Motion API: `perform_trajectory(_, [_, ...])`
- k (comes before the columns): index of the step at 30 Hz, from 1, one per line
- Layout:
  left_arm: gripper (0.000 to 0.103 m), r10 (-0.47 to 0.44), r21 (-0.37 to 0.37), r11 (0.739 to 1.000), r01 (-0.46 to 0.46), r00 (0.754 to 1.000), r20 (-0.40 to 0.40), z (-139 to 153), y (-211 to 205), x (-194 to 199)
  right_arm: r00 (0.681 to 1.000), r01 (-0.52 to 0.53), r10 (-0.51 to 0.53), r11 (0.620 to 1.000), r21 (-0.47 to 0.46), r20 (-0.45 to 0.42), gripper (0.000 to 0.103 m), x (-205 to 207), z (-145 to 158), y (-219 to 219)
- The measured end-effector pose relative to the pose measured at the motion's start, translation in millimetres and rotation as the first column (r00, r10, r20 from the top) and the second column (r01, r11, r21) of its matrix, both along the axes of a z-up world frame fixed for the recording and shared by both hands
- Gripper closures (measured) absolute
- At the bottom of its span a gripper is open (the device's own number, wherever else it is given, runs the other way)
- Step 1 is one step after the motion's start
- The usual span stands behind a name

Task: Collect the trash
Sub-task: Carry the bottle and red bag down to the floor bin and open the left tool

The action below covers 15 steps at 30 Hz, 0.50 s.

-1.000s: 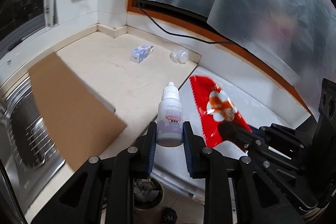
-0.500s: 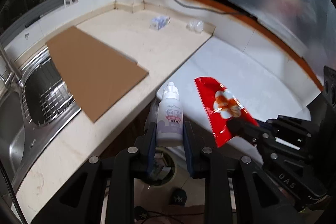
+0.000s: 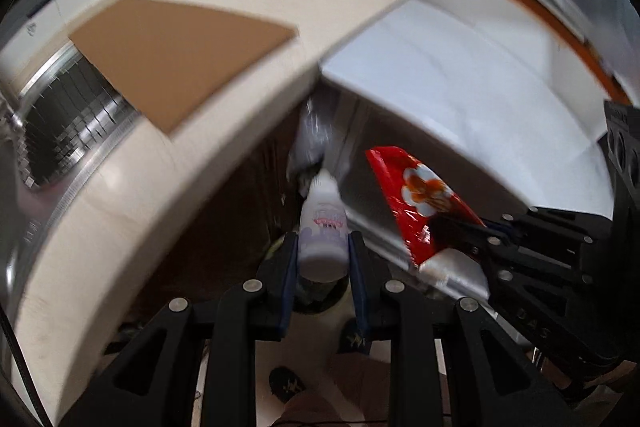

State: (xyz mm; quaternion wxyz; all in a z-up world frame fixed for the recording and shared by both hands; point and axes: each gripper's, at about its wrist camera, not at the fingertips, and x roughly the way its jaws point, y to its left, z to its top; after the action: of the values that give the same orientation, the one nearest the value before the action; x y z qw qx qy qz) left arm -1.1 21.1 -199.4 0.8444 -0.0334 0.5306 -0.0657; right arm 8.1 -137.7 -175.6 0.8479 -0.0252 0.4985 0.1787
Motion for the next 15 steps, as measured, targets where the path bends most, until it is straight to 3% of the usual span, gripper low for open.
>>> perform_trajectory(15, [0.081, -0.042, -0.022, 0.999, 0.039, 0.987, -0.156, -196, 1, 4, 0.981, 0.111, -0.124, 0.989, -0.095, -0.146, 0.097, -3, -187, 13])
